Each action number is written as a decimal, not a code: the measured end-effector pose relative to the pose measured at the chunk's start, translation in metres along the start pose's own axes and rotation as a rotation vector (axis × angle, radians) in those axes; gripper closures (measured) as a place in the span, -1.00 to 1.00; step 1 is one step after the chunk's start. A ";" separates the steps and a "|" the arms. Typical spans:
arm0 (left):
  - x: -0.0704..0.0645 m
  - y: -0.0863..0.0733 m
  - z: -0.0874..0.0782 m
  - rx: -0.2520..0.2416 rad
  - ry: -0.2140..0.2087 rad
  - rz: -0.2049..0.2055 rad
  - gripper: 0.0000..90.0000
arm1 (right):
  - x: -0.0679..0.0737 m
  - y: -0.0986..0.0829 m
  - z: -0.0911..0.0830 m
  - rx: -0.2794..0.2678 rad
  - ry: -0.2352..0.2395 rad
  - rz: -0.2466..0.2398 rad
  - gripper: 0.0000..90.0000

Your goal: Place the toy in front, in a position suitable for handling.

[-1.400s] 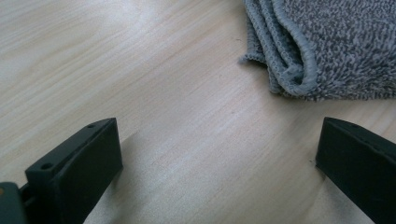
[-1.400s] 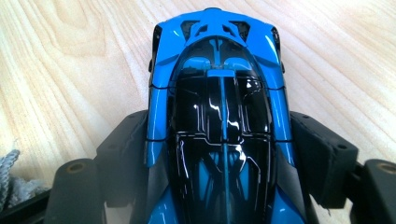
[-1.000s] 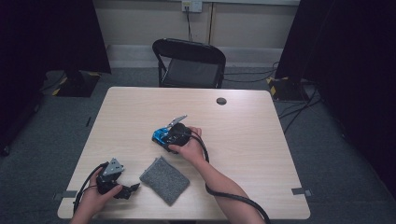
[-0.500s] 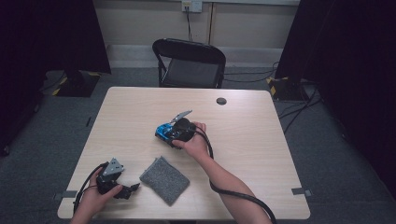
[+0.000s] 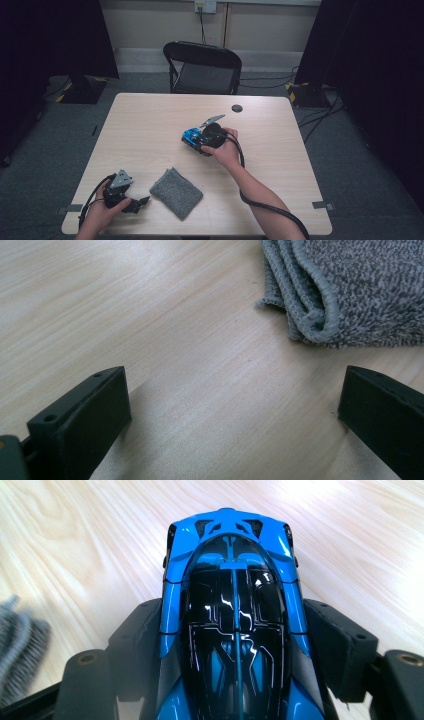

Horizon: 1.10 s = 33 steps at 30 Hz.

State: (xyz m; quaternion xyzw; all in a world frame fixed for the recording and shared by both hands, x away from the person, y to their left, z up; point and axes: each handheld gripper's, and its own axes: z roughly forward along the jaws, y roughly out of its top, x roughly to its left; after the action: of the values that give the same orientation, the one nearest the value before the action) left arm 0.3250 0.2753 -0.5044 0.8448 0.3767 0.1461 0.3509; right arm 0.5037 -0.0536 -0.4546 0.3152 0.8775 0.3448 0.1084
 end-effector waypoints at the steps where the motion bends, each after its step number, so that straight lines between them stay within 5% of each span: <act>1: 0.000 0.000 0.000 0.000 0.000 0.000 -1.00 | -0.004 -0.003 -0.002 0.003 -0.003 0.003 -0.37; 8: 0.000 0.000 0.000 0.000 0.000 -0.001 -1.00 | -0.023 -0.023 -0.012 0.025 -0.034 0.026 -0.37; 33: 0.000 0.000 0.000 0.000 0.001 -0.002 -1.00 | -0.032 -0.054 -0.002 0.030 -0.043 0.051 -0.38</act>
State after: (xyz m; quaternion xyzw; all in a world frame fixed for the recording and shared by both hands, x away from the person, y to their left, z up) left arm 0.3249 0.2752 -0.5044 0.8445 0.3776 0.1460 0.3507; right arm 0.5023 -0.1052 -0.4900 0.3463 0.8717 0.3275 0.1136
